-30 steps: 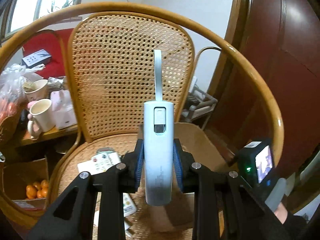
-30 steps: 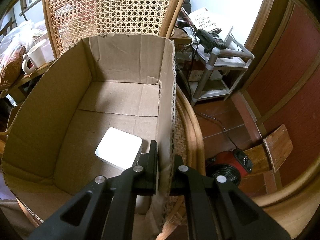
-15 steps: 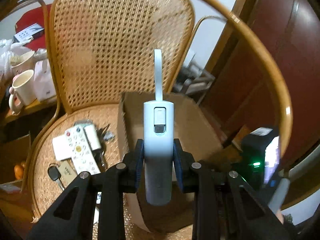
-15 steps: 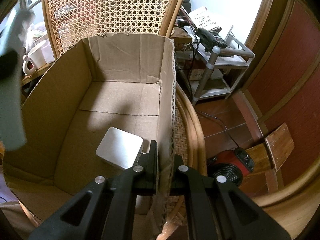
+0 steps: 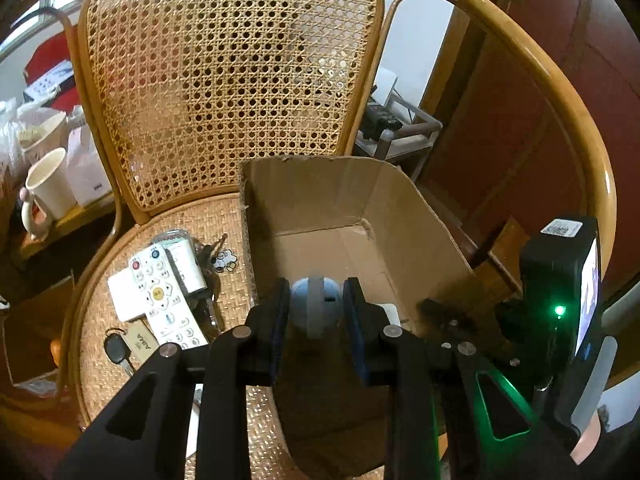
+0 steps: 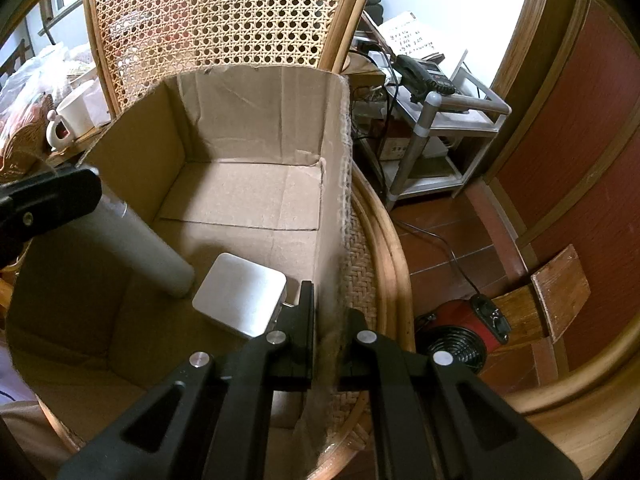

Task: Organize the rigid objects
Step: 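Carry the power bank into the cardboard box and open the left gripper, then move the left gripper back over the remotes and white plug adapter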

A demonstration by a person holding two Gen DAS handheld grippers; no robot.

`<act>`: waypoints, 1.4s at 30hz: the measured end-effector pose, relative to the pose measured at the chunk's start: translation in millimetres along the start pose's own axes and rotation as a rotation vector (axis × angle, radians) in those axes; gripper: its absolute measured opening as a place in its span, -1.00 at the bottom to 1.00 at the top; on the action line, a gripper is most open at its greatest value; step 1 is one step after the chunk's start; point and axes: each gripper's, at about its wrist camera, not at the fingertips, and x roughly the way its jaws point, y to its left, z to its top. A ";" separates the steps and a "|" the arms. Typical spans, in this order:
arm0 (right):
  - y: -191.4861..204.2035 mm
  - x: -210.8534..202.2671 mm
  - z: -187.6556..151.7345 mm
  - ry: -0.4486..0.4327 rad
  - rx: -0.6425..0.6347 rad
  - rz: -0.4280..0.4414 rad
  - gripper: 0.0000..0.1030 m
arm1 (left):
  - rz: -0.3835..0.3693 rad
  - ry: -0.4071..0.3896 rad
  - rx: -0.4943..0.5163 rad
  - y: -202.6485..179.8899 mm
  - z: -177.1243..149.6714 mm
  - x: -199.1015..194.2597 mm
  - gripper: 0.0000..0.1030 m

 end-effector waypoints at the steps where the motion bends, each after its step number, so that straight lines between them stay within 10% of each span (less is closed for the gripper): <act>1: 0.8 0.7 -0.8 0.002 0.001 0.002 -0.86 | -0.002 -0.004 0.004 -0.6 -0.3 -0.6 -0.49; 11: 1.6 1.8 -1.4 0.002 0.003 0.002 -0.86 | 0.037 -0.069 0.063 -9.1 0.3 -23.6 -0.40; 16: 1.2 1.6 -1.4 0.002 0.002 0.002 -0.86 | 0.089 -0.096 0.082 -7.1 -1.1 -33.4 0.40; 21: 2.2 2.2 -1.8 0.002 0.003 0.003 -0.86 | 0.159 -0.121 0.047 8.6 -0.3 -42.3 0.79; 42: 2.3 2.6 -2.4 0.004 0.004 0.006 -0.86 | 0.394 -0.060 0.074 72.0 -19.0 -48.1 0.94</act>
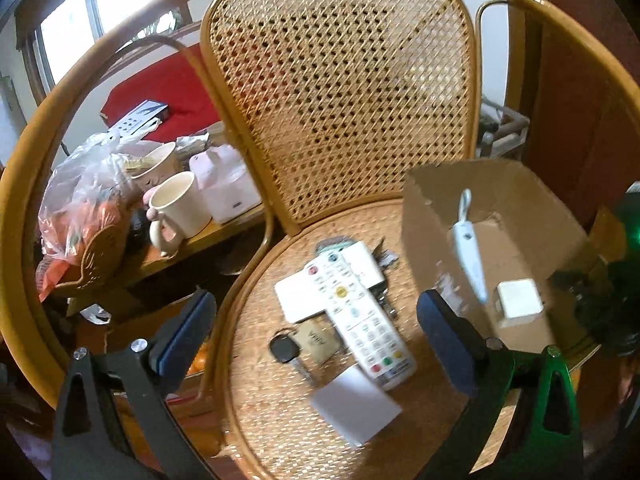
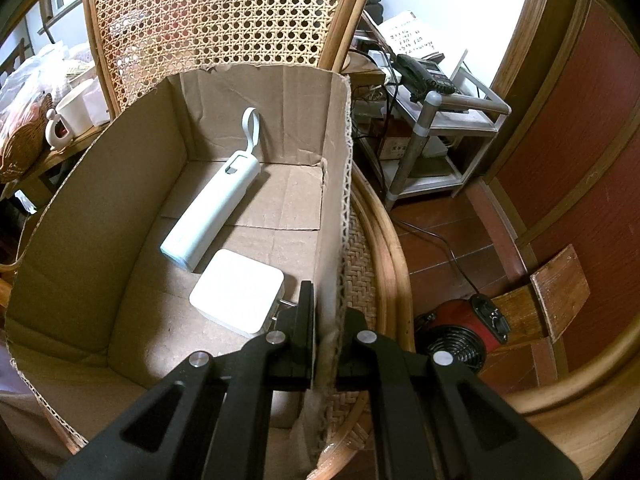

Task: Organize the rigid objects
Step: 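Move the left gripper back over the remotes and white plug adapter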

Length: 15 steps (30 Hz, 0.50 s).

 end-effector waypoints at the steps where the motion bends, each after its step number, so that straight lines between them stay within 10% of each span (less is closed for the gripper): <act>1: 0.2 0.0 0.0 0.000 0.000 0.000 -0.86 | 0.005 0.009 0.006 1.6 -2.0 2.2 0.94; 15: 0.5 0.1 0.1 0.000 0.000 0.001 -0.86 | -0.049 0.185 -0.037 18.0 -24.0 40.1 0.94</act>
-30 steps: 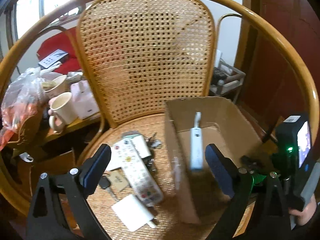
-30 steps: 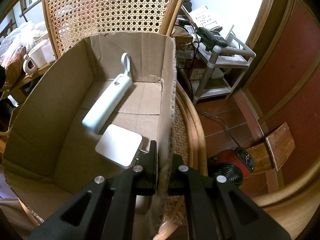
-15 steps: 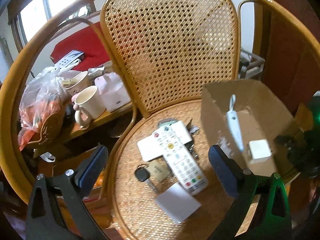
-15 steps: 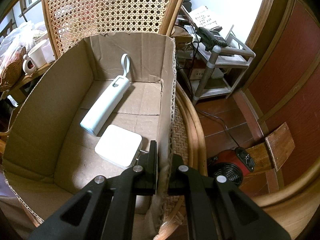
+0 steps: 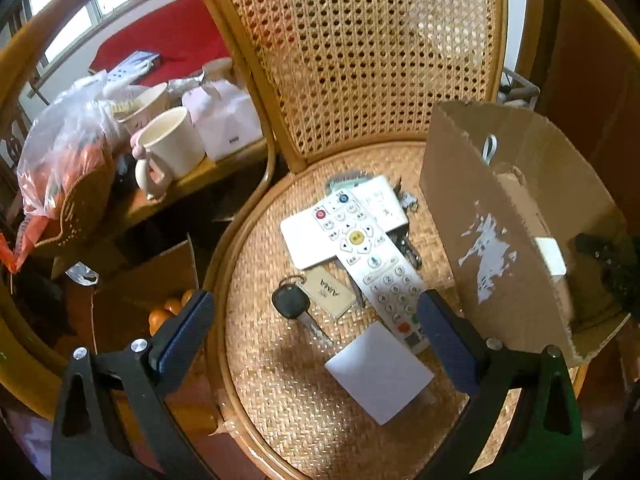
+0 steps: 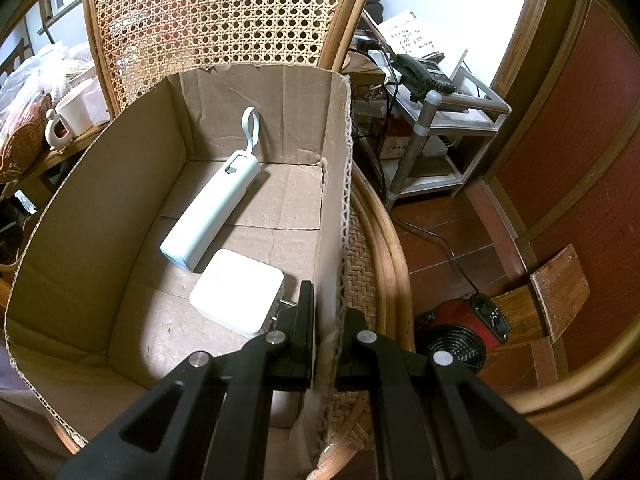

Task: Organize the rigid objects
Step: 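Move the left gripper back over the remotes and white plug adapter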

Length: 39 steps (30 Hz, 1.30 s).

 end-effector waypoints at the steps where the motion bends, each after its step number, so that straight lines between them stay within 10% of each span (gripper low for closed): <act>1: -1.2 -0.1 0.5 0.000 0.000 0.000 -0.86 | -0.001 0.011 0.005 -0.4 -1.6 3.2 0.94; 36: 0.2 0.1 -1.0 -0.002 0.004 -0.002 -0.86 | -0.071 0.240 -0.004 -11.0 -32.0 61.6 0.94; 39: 0.2 0.3 -1.1 -0.002 0.005 -0.002 -0.86 | -0.118 0.260 -0.016 -12.5 -35.8 63.9 0.63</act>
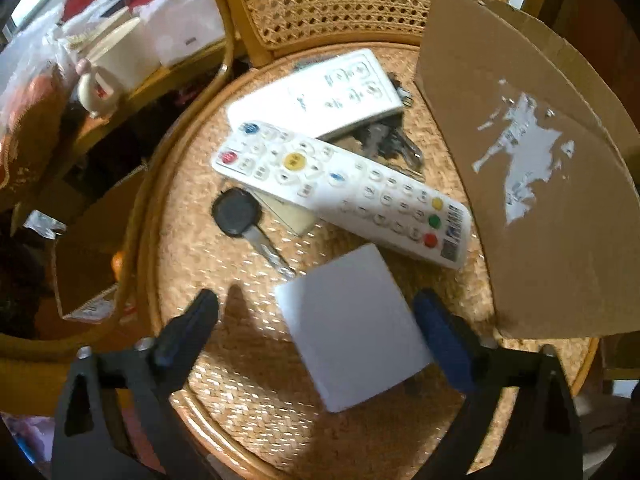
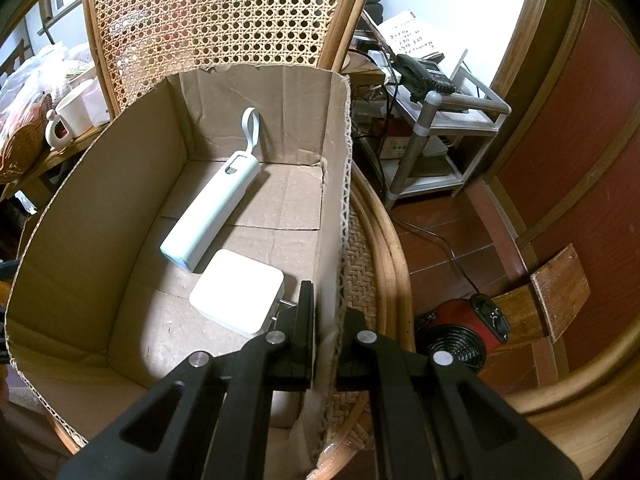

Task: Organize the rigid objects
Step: 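Move the left gripper back over the remotes and white plug adapter, then close the left gripper on the white square plug adapter and lift it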

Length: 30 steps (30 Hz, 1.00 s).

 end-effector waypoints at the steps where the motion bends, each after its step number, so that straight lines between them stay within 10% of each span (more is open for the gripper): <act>1: 0.1 0.0 0.0 0.001 0.000 0.000 -0.86 | -0.016 0.012 0.003 -1.2 -0.5 1.3 0.47; 5: -0.1 -0.2 0.0 0.000 -0.001 0.000 -0.86 | -0.025 -0.009 0.043 -11.5 -4.8 -3.6 0.07; 30: -3.2 -2.9 0.4 -0.014 0.005 -0.002 -0.86 | -0.031 -0.233 0.049 -6.9 0.0 -75.3 0.05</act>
